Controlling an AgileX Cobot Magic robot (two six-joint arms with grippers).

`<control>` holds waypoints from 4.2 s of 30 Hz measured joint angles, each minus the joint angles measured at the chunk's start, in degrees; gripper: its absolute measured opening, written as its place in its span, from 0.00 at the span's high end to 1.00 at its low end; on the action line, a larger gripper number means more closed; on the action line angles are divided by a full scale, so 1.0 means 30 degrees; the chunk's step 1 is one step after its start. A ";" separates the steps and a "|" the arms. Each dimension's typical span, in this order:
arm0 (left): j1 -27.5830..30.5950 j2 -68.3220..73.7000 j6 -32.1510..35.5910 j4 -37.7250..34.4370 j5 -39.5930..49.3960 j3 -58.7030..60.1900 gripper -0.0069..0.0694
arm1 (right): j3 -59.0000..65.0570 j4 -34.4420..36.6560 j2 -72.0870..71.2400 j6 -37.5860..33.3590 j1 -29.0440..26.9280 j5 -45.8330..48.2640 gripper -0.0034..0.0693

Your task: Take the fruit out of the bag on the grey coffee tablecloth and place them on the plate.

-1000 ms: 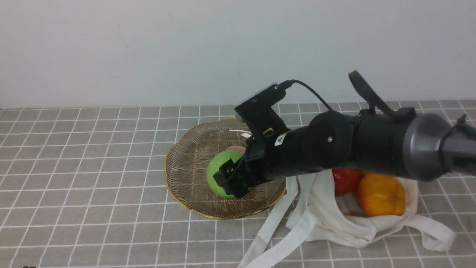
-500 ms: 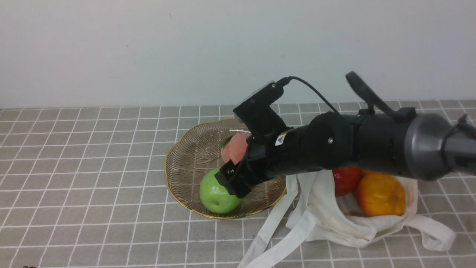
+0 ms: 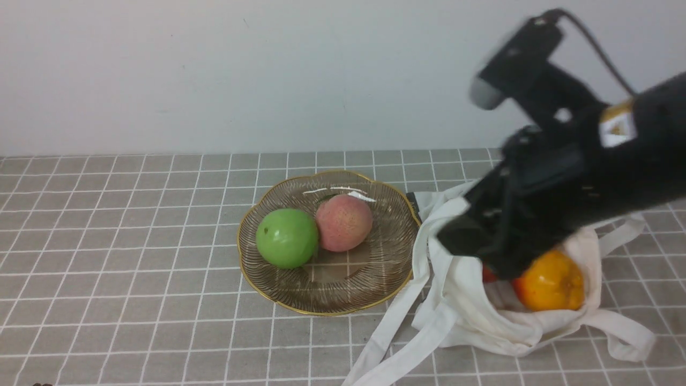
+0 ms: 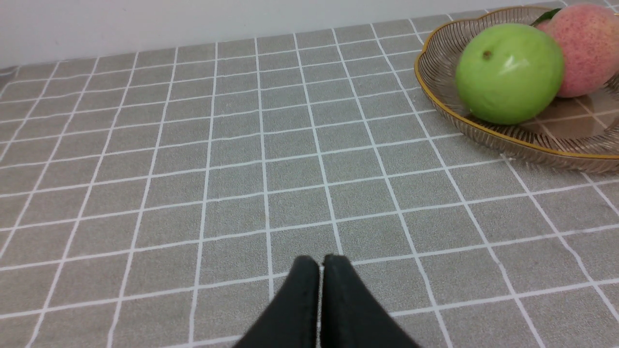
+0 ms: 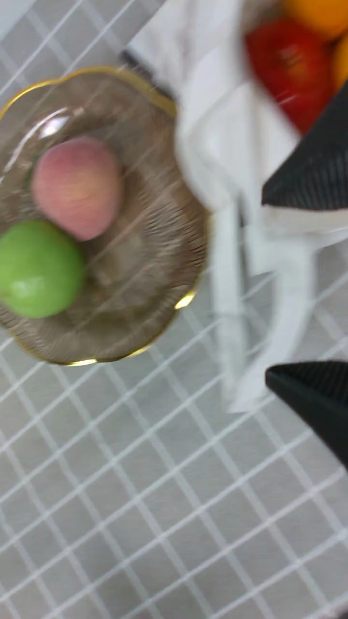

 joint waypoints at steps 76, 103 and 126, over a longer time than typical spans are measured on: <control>0.0000 0.0000 0.0000 0.0000 0.0000 0.0000 0.92 | 2.3574 -0.1417 -2.3977 0.6949 -0.8431 -1.5298 0.97; 0.0000 0.0000 0.0000 0.0000 0.0000 0.0000 0.92 | 2.3538 -0.3129 -2.3977 0.7423 -0.8431 -1.2967 0.97; 0.0000 0.0000 0.0000 0.0000 0.0000 0.0000 0.92 | 2.3523 -0.3129 -2.3977 0.7483 -0.8431 -1.2948 0.97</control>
